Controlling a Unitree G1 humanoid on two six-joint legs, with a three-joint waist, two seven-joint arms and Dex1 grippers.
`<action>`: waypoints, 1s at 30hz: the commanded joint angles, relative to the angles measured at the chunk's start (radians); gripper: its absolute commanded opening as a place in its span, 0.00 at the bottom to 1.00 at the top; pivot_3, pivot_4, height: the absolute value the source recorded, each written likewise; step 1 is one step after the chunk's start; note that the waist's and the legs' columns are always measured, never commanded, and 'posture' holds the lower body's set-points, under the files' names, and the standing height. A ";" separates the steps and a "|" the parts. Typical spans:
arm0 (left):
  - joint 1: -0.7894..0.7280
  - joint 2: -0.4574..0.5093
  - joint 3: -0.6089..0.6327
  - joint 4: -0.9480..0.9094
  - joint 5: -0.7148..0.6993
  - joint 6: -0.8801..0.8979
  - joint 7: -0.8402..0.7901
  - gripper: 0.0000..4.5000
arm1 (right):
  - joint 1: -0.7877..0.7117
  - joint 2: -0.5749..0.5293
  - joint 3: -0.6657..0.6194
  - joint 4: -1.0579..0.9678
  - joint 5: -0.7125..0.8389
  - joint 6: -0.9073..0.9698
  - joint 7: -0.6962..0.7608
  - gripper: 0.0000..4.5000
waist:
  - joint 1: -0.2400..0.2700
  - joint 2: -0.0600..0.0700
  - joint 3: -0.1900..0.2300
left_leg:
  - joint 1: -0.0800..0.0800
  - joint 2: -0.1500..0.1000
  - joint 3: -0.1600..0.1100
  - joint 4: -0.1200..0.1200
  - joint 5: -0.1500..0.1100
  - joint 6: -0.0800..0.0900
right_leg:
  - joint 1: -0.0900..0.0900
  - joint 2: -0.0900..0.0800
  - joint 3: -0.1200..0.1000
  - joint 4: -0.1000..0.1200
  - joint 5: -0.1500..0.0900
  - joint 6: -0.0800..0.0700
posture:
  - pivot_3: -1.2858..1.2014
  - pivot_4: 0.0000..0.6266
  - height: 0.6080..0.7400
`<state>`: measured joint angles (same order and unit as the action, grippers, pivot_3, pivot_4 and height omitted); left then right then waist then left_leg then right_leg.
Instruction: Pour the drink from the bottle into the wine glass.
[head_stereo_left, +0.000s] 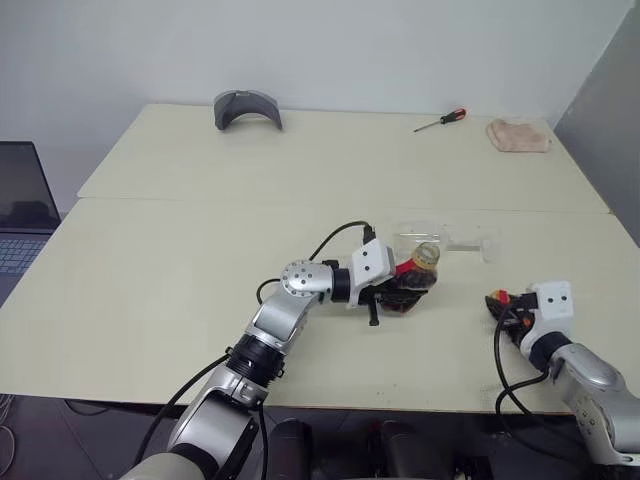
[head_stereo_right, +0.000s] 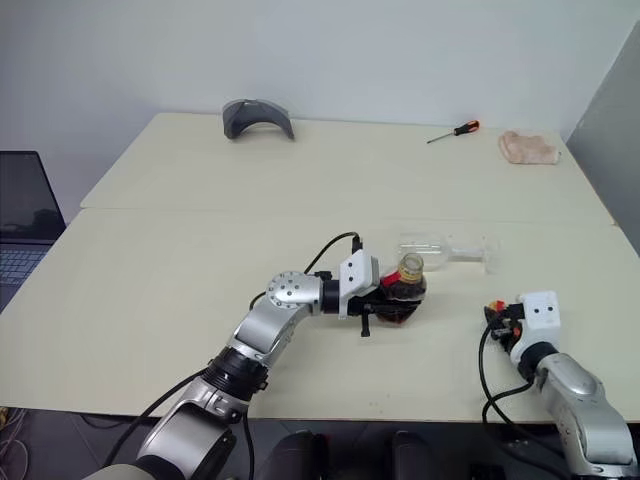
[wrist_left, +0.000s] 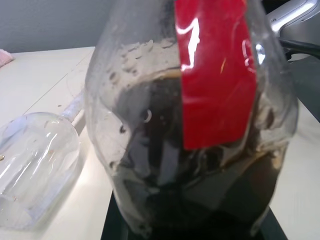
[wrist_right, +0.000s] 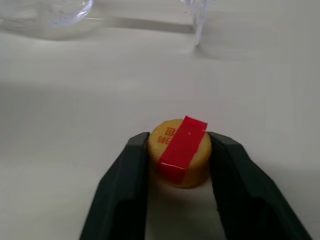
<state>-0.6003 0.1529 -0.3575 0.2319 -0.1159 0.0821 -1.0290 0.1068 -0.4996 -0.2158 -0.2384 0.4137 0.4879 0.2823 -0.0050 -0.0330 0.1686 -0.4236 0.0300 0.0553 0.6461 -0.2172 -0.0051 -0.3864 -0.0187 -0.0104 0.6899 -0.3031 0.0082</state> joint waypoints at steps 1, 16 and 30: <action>-0.003 -0.003 0.012 -0.062 -0.020 -0.004 0.009 0.15 | 0.014 0.012 -0.035 0.004 0.013 0.040 0.005 0.69 | 0.000 0.000 0.000 | 0.000 0.000 0.000 0.000 0.000 0.000 | 0.000 0.000 0.000 0.000 0.000 0.000 | 0.52 0.24 1.00; 0.064 0.073 0.255 -0.131 -0.008 0.059 0.325 0.15 | -0.086 -0.198 -0.030 -0.347 0.125 0.080 0.253 1.00 | -0.018 0.002 0.001 | 0.002 0.002 -0.003 -0.001 0.000 0.000 | 0.001 0.002 -0.001 0.001 -0.001 0.002 | 0.52 0.24 1.00; -0.038 0.190 0.529 0.305 0.012 -0.193 0.649 0.15 | -0.565 -0.023 0.365 -0.224 0.083 0.205 0.284 1.00 | 0.014 -0.003 0.002 | -0.003 -0.001 -0.002 0.003 0.000 0.000 | -0.002 -0.004 -0.003 -0.001 0.003 -0.001 | 0.52 0.24 1.00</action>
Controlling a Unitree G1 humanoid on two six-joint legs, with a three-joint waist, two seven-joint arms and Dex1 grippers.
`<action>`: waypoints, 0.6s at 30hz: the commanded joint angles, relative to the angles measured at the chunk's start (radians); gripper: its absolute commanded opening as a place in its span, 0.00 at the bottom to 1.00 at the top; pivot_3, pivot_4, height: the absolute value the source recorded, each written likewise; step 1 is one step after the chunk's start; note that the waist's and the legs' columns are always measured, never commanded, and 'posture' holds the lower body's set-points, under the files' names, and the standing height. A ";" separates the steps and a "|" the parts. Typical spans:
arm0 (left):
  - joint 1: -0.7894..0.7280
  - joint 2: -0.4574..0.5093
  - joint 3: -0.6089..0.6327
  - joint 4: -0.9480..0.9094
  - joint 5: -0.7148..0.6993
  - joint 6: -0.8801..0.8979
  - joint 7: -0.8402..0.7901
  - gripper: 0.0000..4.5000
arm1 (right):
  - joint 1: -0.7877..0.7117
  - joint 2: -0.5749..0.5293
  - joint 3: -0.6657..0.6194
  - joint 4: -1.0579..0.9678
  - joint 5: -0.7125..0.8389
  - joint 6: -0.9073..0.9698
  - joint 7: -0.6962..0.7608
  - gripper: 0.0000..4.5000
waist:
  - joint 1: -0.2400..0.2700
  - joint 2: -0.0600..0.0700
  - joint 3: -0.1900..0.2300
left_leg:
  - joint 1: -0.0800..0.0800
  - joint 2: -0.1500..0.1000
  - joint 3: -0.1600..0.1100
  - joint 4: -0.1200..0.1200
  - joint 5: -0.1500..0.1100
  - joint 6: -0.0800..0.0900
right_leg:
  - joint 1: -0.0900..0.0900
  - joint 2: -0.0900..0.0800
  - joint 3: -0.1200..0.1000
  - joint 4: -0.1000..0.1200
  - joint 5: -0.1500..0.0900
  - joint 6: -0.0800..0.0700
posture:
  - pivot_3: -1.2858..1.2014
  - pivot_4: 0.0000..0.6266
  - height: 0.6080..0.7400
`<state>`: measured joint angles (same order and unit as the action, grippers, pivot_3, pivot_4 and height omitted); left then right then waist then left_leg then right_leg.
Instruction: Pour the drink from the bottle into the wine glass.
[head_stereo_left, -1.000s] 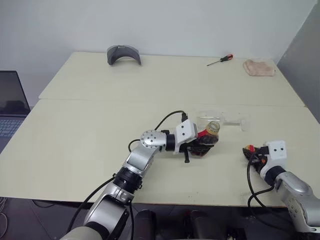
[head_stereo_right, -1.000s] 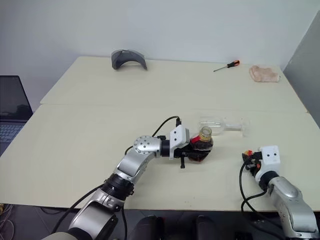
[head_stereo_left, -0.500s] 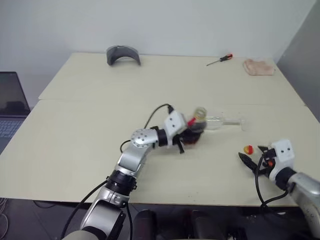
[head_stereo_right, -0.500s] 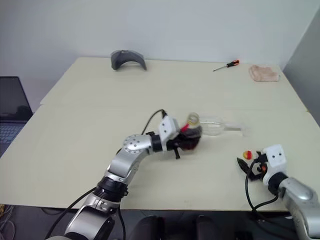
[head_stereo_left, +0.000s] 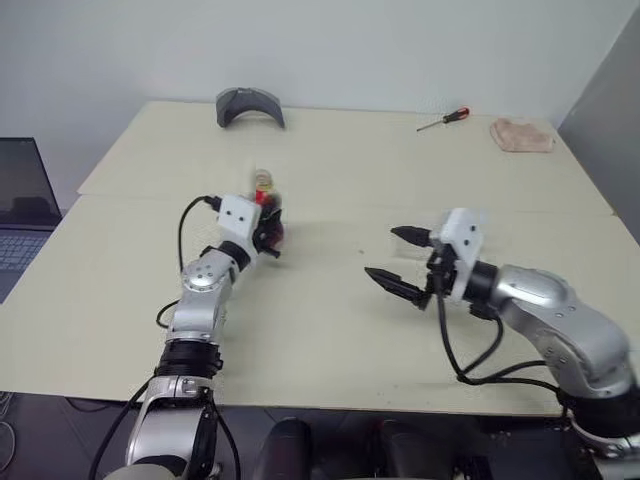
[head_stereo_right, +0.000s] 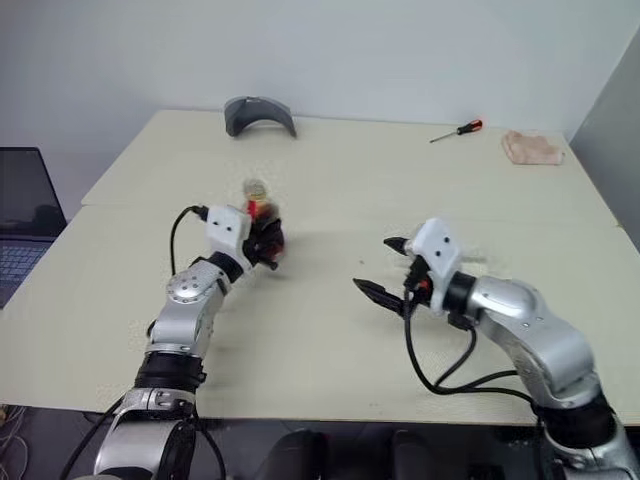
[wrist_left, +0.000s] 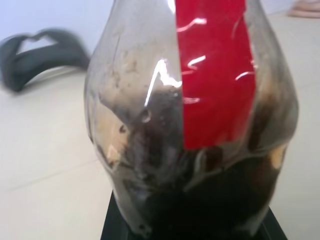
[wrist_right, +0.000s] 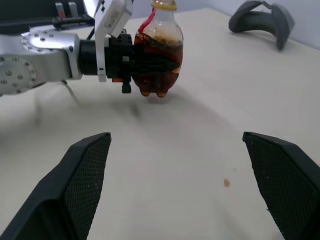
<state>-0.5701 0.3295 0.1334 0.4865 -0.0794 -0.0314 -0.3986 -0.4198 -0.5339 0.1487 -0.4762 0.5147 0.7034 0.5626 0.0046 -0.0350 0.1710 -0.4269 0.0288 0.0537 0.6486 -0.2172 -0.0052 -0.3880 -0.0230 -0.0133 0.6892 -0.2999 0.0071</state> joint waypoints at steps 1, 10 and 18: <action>-0.088 0.018 0.050 0.092 -0.029 -0.097 0.024 0.15 | -0.050 0.017 0.009 0.027 -0.028 -0.014 0.007 1.00 | 0.006 -0.001 0.000 | 0.000 0.000 0.000 0.000 0.000 0.000 | 0.000 0.000 0.000 0.000 0.000 0.000 | 0.52 0.24 1.00; -0.232 0.053 0.102 0.417 -0.047 -0.223 0.031 0.15 | -0.160 0.105 0.137 0.122 -0.148 -0.037 0.014 1.00 | -0.009 -0.002 0.000 | 0.000 0.001 0.000 -0.001 0.000 0.000 | -0.002 0.001 0.000 0.002 0.001 0.000 | 0.52 0.24 1.00; -0.283 0.048 0.106 0.554 -0.049 -0.267 0.022 0.15 | -0.158 0.117 0.131 0.107 -0.166 -0.022 0.039 1.00 | -0.008 -0.002 0.000 | 0.000 0.001 0.000 0.000 0.000 0.000 | -0.002 0.000 -0.001 0.002 0.001 0.000 | 0.52 0.24 1.00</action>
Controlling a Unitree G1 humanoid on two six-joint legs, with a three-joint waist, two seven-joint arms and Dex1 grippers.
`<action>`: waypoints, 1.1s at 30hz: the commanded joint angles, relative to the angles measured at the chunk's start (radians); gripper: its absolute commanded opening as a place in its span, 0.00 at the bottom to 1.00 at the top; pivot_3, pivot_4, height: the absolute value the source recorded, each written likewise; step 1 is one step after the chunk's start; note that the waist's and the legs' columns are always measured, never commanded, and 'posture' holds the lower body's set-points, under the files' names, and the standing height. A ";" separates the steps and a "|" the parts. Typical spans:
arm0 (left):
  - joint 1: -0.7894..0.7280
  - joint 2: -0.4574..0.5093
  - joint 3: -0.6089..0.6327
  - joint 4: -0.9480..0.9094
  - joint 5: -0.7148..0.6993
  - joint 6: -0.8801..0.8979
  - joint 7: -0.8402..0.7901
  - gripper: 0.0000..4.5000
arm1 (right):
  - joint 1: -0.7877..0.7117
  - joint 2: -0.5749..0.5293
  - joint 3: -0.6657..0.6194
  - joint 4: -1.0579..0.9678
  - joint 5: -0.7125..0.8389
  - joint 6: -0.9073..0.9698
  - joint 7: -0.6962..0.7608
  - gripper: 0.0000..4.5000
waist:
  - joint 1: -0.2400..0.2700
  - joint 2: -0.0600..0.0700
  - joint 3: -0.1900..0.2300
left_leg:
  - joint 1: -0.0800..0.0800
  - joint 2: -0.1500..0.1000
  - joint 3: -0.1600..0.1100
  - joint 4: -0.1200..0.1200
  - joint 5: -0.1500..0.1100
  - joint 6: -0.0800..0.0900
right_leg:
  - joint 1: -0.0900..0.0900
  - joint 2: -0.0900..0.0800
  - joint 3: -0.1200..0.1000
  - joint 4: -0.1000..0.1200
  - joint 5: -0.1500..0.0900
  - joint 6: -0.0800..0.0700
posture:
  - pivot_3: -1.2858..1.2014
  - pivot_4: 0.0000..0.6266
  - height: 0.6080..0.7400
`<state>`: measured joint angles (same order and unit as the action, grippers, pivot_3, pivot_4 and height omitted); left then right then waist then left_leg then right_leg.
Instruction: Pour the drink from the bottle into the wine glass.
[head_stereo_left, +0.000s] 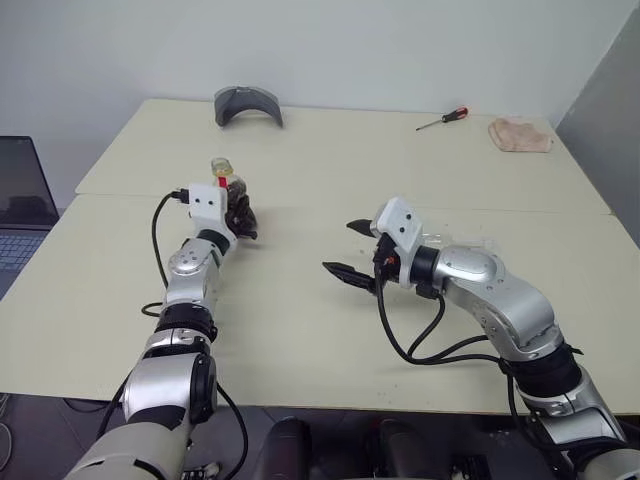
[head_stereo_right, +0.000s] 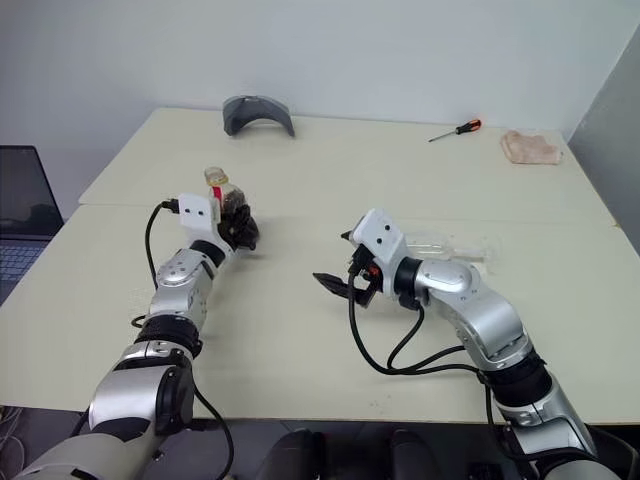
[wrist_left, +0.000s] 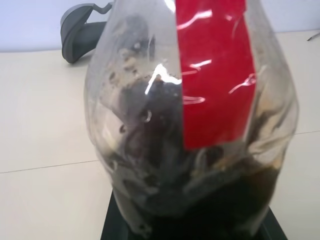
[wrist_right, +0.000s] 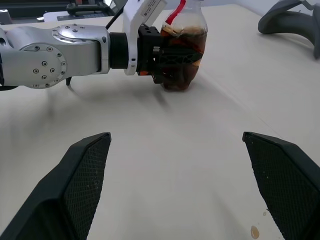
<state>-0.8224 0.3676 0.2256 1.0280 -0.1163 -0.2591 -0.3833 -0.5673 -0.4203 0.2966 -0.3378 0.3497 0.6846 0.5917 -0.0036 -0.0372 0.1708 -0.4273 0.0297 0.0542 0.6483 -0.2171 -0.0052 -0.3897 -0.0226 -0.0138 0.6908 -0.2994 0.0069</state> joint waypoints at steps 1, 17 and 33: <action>-0.032 0.009 0.015 0.020 -0.012 -0.045 0.009 0.15 | -0.007 0.004 -0.020 -0.037 -0.001 0.002 0.009 1.00 | 0.000 0.000 0.000 | 0.000 0.000 0.000 0.000 0.000 0.000 | 0.000 0.000 0.000 0.000 0.000 0.000 | 0.52 0.24 1.00; 0.177 0.012 -0.013 -0.286 0.003 -0.032 0.021 0.99 | 0.052 -0.042 -0.084 -0.114 0.028 0.044 0.035 1.00 | -0.003 0.000 0.000 | 0.001 0.001 0.000 0.000 0.000 0.000 | 0.000 0.000 0.001 0.001 0.000 0.000 | 0.52 0.24 1.00; 0.674 -0.025 -0.070 -1.267 0.029 0.441 0.152 0.99 | 0.361 -0.221 -0.315 -0.141 -0.121 -0.190 -0.040 1.00 | 0.008 -0.001 -0.001 | 0.003 0.000 0.000 -0.001 0.000 0.000 | 0.003 0.000 0.001 0.001 0.000 -0.001 | 0.52 0.24 1.00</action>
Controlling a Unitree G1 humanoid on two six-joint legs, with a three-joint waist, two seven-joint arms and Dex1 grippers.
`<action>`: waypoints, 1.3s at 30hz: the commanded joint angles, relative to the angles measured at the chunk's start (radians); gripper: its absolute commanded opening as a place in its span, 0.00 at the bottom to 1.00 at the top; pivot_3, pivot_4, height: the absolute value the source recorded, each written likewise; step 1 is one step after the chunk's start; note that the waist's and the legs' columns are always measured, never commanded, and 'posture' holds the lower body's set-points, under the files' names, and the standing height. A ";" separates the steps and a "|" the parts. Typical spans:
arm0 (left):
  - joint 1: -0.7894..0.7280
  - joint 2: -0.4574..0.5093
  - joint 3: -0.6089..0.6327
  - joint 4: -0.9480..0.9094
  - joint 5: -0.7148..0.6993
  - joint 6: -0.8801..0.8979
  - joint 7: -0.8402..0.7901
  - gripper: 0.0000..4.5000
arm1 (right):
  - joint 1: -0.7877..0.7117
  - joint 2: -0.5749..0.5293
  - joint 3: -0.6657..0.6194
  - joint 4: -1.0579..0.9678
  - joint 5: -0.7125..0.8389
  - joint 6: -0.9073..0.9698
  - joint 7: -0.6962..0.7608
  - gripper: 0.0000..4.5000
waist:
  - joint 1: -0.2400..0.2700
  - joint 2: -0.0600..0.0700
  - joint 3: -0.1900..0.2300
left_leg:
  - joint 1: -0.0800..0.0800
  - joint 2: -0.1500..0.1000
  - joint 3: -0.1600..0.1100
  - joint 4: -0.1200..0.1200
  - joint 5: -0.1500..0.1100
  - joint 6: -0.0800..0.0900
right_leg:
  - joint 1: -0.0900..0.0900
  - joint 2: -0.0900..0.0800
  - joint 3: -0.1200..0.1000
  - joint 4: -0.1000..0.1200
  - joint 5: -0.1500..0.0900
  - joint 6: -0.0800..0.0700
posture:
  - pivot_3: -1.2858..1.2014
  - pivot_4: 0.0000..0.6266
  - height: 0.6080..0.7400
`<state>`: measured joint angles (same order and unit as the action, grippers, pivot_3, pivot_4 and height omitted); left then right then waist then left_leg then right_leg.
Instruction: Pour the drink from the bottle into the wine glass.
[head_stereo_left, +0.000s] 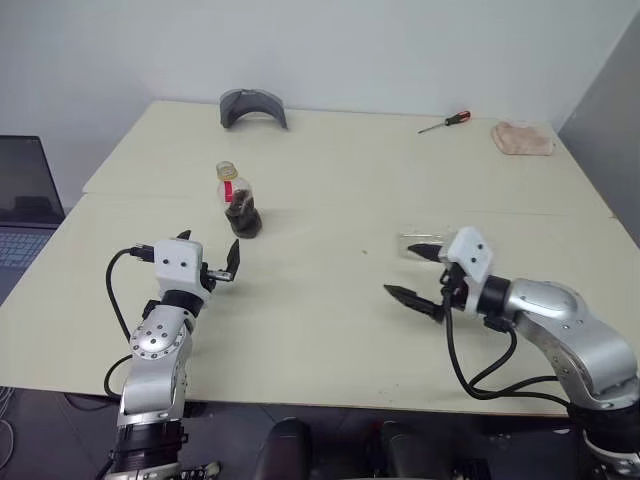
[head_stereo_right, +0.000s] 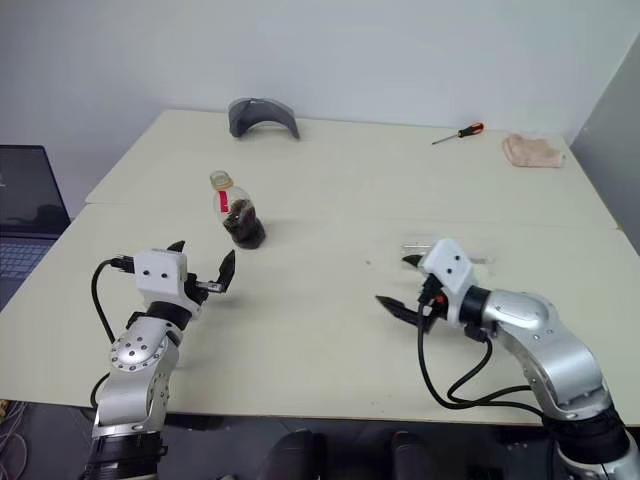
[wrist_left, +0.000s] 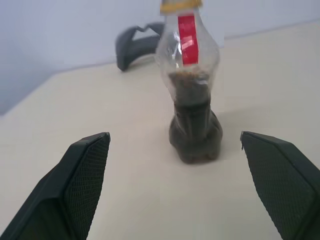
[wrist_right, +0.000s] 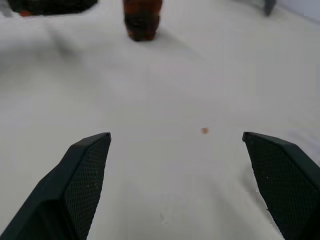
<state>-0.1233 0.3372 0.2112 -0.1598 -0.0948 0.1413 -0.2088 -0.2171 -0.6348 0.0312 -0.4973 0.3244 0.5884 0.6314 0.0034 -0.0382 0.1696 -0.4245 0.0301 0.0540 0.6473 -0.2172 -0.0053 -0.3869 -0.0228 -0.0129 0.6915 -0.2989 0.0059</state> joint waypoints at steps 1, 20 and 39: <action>-0.040 0.011 -0.080 -0.080 -0.003 0.062 -0.052 0.99 | 0.024 -0.018 -0.042 0.037 -0.154 -0.131 -0.109 1.00 | 0.000 0.000 0.000 | 0.000 0.000 0.001 0.000 0.000 0.000 | 0.000 0.000 0.000 0.000 0.000 0.000 | 0.52 0.24 1.00; -0.321 0.147 -0.379 -0.002 -0.228 0.221 -0.718 0.99 | -0.004 -0.096 0.210 0.289 -0.995 -0.359 -0.391 1.00 | -0.023 0.001 0.000 | 0.005 0.001 0.004 -0.002 0.003 -0.006 | 0.000 0.003 0.004 0.002 -0.004 0.002 | 0.52 0.24 1.00; -0.339 0.119 -0.382 0.004 -0.205 0.222 -0.701 1.00 | -0.204 0.016 0.321 0.642 -1.199 -0.426 -0.479 0.72 | -0.028 0.001 0.000 | 0.005 0.001 0.004 -0.002 0.004 -0.006 | 0.000 0.003 0.004 0.003 -0.002 -0.002 | 0.52 0.24 1.00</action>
<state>-0.4446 0.4628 -0.1706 -0.1460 -0.3043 0.3798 -0.9165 -0.3971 -0.6242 0.3439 0.1312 -0.8524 0.1715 0.1796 -0.0247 -0.0371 0.1696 -0.4197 0.0307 0.0579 0.6452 -0.2136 -0.0113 -0.3873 -0.0201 -0.0088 0.6945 -0.3009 0.0041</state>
